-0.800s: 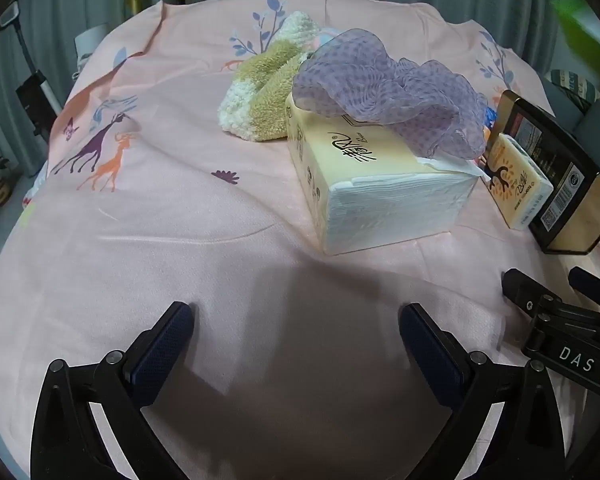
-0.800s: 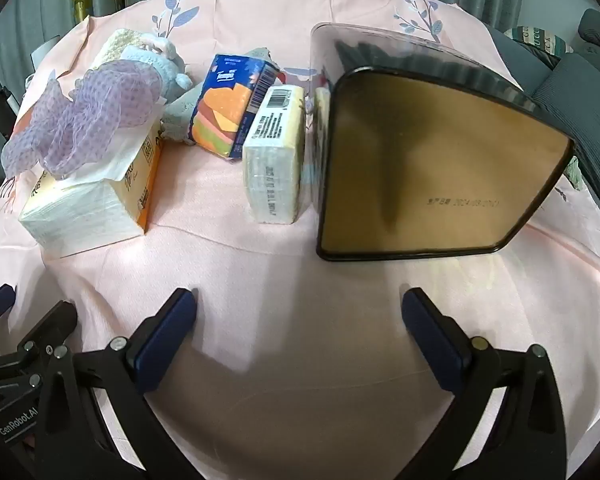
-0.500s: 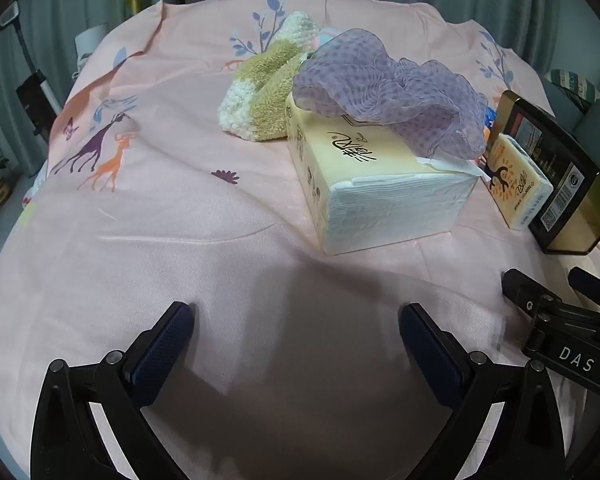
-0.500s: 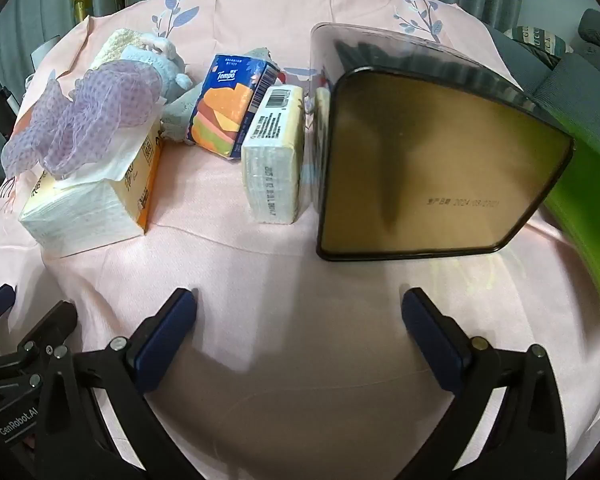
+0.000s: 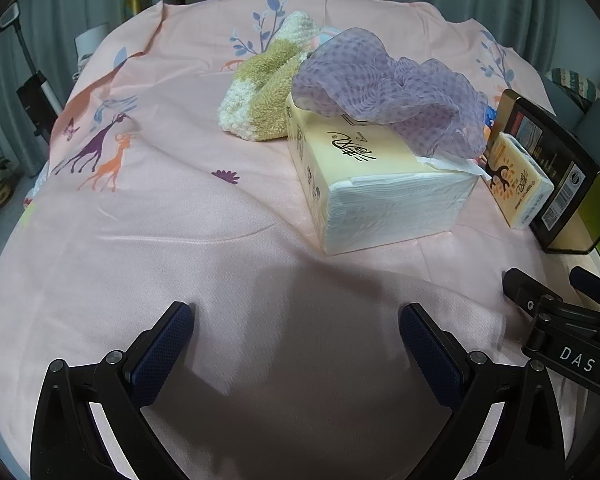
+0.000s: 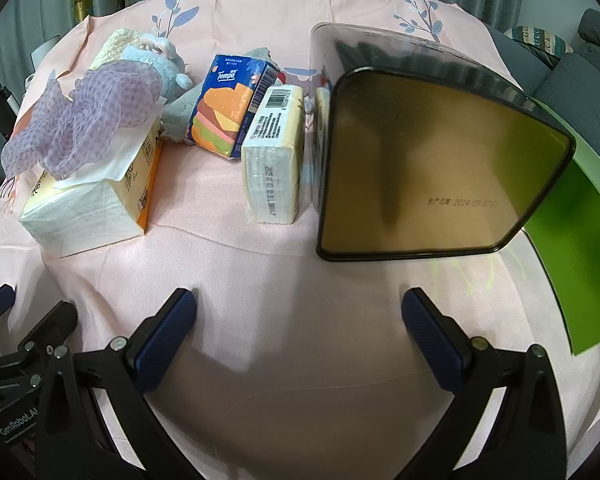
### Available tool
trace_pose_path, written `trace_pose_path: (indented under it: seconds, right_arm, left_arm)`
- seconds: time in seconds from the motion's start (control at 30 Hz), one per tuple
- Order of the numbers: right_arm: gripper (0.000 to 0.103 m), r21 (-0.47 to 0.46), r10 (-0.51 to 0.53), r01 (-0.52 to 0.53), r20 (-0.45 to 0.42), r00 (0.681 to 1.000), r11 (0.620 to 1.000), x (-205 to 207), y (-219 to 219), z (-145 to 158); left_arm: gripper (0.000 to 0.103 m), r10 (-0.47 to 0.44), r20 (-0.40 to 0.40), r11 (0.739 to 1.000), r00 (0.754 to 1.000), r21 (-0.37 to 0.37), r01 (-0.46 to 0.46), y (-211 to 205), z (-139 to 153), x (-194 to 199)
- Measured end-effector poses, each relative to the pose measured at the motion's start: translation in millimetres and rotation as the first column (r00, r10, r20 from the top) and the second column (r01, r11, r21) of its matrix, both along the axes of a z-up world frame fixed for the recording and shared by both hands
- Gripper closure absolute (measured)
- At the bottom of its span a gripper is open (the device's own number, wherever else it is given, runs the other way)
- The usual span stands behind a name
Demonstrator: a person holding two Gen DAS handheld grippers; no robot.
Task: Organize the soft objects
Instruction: 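Move the right tool toward the lavender mesh bath puff on the tissue box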
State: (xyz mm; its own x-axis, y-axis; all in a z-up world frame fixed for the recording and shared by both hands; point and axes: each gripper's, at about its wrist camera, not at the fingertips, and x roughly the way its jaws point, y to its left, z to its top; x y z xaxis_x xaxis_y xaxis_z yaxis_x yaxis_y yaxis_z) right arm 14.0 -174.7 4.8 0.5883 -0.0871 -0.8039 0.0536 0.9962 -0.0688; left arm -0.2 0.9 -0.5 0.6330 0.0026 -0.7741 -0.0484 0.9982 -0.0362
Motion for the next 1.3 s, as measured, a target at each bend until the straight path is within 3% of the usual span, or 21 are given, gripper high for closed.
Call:
trace_pose_path:
  seconds: [0.53, 1.3]
  right_arm:
    - [0.001, 0.000, 0.000, 0.000, 0.000, 1.000, 1.000, 0, 0, 0]
    - [0.001, 0.013, 0.000, 0.000, -0.013, 1.000, 1.000, 0, -1, 4]
  left_arm:
    - [0.000, -0.010, -0.035, 1.000, 0.999, 0.008, 0.011, -1, 1, 13]
    - [0.000, 0.003, 0.003, 1.000, 1.000, -0.014, -0.003, 5, 6, -1]
